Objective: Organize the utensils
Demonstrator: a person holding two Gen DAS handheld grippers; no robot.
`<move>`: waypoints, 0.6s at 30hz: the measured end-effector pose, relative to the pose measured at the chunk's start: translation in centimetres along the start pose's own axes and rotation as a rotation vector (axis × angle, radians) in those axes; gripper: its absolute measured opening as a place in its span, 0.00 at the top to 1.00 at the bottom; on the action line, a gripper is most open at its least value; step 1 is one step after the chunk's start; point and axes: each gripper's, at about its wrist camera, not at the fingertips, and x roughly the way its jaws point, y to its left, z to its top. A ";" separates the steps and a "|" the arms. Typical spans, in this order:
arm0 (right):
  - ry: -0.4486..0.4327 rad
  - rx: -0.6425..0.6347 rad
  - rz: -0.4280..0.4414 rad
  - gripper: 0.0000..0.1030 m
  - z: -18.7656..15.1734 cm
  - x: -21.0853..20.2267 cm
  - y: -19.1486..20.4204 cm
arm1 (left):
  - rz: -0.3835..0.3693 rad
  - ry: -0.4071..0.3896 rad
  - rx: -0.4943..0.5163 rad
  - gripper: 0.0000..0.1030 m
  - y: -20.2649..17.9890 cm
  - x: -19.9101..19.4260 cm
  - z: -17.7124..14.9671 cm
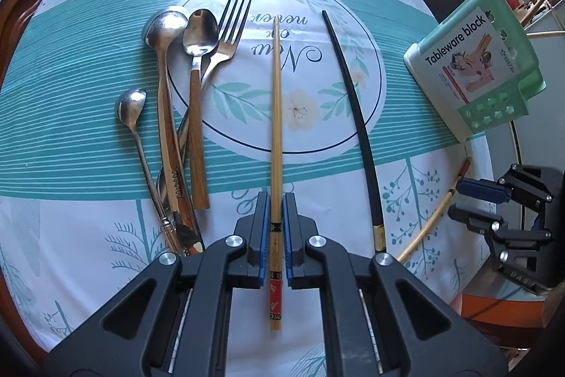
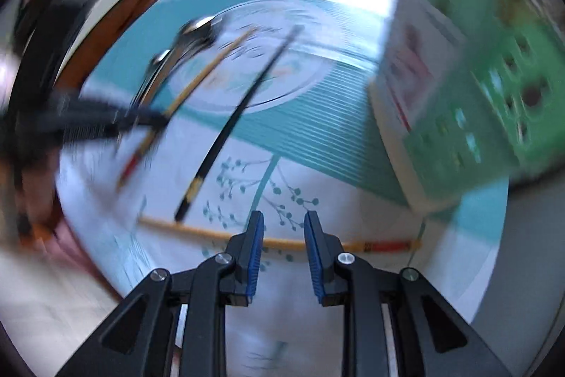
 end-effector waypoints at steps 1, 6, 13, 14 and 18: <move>0.007 -0.049 0.007 0.77 0.0 0.1 0.3 | 0.004 0.005 0.007 0.95 -0.1 0.0 0.1; 0.034 -0.305 0.006 0.77 0.3 0.5 2.3 | 0.034 0.044 0.039 0.95 -0.9 0.5 0.9; 0.124 -0.578 0.002 0.77 0.5 1.9 4.5 | 0.067 0.077 0.075 0.95 -1.1 0.7 1.0; 0.138 -0.603 0.001 0.77 0.4 2.2 4.6 | 0.074 0.078 0.080 0.95 -1.1 0.7 1.0; 0.154 -0.670 0.000 0.79 0.3 2.7 5.2 | 0.095 0.080 0.097 0.95 -1.4 0.7 0.8</move>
